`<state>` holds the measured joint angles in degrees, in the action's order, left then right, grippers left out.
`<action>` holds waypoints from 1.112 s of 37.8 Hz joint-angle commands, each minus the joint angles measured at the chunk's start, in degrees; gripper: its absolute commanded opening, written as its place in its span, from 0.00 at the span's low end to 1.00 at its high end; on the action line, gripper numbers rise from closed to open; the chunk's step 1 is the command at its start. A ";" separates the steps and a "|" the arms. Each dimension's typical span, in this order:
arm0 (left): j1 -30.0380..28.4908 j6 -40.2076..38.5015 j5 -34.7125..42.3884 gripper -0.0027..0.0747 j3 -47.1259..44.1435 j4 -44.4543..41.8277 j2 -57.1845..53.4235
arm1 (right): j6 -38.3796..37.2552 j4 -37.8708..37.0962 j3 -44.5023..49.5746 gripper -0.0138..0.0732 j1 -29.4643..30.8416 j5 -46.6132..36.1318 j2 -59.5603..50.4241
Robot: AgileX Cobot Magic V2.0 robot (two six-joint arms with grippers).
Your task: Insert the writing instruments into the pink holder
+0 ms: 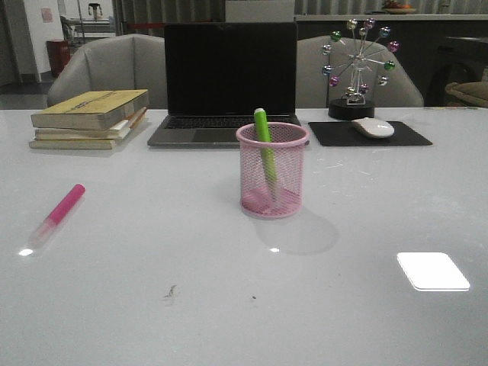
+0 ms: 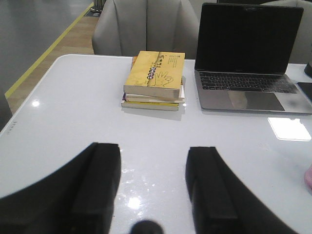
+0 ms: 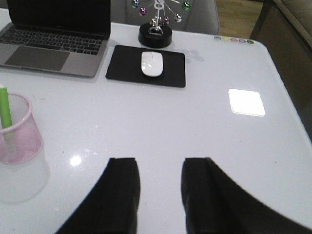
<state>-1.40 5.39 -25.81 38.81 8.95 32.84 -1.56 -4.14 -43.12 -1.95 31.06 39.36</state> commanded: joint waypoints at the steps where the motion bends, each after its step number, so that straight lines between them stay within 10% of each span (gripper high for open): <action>1: -0.12 -0.11 4.42 0.54 1.62 0.31 0.41 | 0.52 -1.13 0.26 0.57 0.45 -1.89 -2.91; 16: -0.12 -0.01 3.58 0.63 6.14 1.75 10.27 | 0.52 -1.13 0.68 0.57 0.45 -0.73 -4.19; 42: 8.52 5.41 -14.39 0.63 43.83 9.88 60.26 | 0.52 -1.13 0.68 0.57 0.45 1.92 -4.18</action>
<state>6.72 10.62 -40.88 78.46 15.01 91.66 -1.43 -4.27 -40.95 -1.83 35.67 35.29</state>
